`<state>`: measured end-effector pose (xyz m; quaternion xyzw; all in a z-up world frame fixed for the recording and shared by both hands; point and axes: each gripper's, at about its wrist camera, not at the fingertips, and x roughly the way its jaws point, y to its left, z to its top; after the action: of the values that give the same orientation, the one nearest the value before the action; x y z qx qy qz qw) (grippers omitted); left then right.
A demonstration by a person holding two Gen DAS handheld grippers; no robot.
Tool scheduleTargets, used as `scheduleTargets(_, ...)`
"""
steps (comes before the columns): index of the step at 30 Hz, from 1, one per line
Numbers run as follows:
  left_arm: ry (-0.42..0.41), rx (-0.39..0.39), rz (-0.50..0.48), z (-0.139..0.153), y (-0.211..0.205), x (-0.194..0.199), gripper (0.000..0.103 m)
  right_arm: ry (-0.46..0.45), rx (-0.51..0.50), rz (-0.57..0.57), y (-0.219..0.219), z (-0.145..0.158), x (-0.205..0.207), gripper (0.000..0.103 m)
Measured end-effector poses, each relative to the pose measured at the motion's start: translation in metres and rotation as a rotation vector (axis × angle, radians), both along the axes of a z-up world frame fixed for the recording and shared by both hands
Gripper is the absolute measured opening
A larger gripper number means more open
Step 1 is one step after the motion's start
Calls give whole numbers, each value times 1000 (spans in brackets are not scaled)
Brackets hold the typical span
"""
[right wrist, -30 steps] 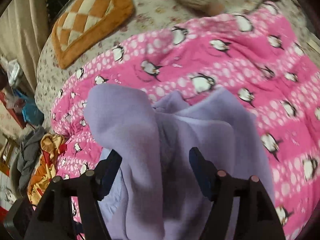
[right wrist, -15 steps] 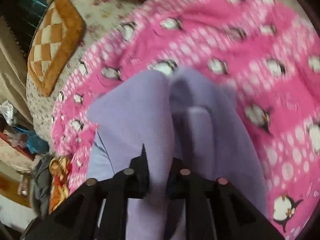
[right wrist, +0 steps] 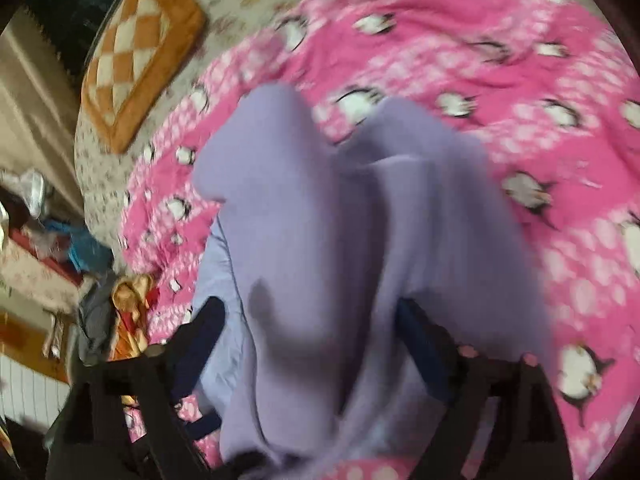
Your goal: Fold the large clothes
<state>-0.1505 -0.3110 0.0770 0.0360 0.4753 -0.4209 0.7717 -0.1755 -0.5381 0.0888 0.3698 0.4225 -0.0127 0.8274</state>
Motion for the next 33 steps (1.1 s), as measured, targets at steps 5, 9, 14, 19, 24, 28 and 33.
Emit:
scheduleTargets(5,-8,-110,4,41,24,3,30,-58,-163,34,9,34,18,12)
scheduleTargets(9,-105,-152,71,70,38,17,30,-167,-364,80,0,88,14,12)
scheduleTargets(14,-22,-76,83,38,3,43,30,51,-497,26,-41,41,47,13)
scheduleTargets(19,-27,41,20,7,-28,37,30,58,-327,-84,-64,18,23,49)
scheduleTargets(24,0,10,36,3,-14,40,30,-3,-162,-31,-61,37,-33,67)
scheduleTargets(28,16,16,52,-3,-9,42,30,4,-99,46,-42,24,-55,67)
scheduleTargets(33,19,20,61,-12,-7,42,32,52,-160,-25,-40,11,-78,66)
